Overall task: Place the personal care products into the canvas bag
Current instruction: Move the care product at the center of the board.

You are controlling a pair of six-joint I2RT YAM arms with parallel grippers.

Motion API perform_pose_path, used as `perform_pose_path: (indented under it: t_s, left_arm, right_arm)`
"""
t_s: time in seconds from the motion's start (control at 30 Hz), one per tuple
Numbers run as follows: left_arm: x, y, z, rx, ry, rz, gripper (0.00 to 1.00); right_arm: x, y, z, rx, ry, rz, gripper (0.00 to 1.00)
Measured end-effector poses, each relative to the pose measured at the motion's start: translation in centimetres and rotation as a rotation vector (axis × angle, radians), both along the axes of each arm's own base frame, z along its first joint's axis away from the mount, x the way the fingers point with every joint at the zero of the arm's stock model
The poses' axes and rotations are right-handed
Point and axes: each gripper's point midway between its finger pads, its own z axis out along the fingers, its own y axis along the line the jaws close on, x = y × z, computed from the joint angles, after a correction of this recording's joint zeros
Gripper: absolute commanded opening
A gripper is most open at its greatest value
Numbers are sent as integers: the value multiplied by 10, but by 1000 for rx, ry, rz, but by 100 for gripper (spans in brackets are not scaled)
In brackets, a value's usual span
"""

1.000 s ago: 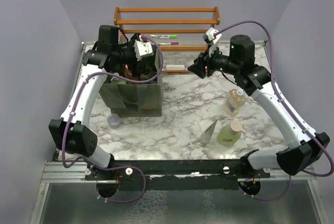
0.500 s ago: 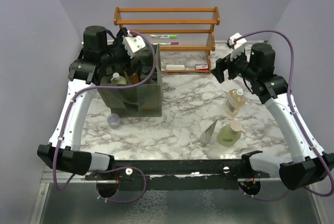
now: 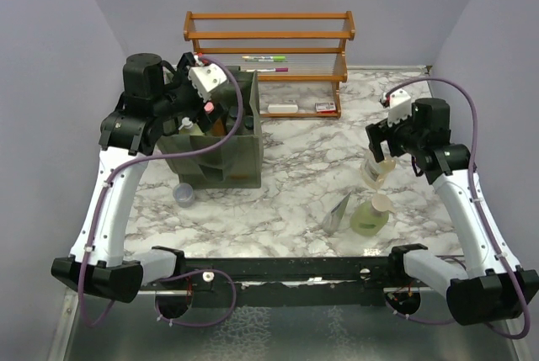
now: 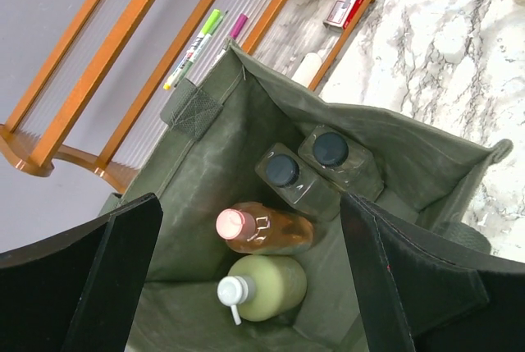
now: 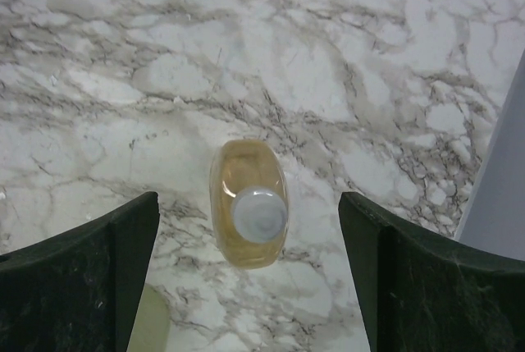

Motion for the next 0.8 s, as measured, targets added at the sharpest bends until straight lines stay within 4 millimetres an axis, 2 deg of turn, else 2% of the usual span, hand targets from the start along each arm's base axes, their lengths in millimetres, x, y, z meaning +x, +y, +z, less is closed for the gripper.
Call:
perform_pose_path:
  t_s: [0.13, 0.27, 0.5, 0.63, 0.8]
  left_arm:
    - [-8, 1, 4, -13, -6, 4, 93]
    - [-11, 2, 2, -16, 0, 6, 93]
    - [-11, 2, -8, -11, 24, 6, 93]
    - [-11, 2, -11, -10, 31, 6, 92]
    - [-11, 2, -12, -11, 37, 8, 93]
  right_arm:
    - [-10, -5, -23, -36, 77, -3, 92]
    - [-11, -7, -44, -59, 148, 4, 91]
    - [-11, -10, -74, -88, 241, 7, 84]
    - [-10, -10, -86, -103, 279, 17, 74]
    - [-10, -11, -96, -121, 304, 39, 46]
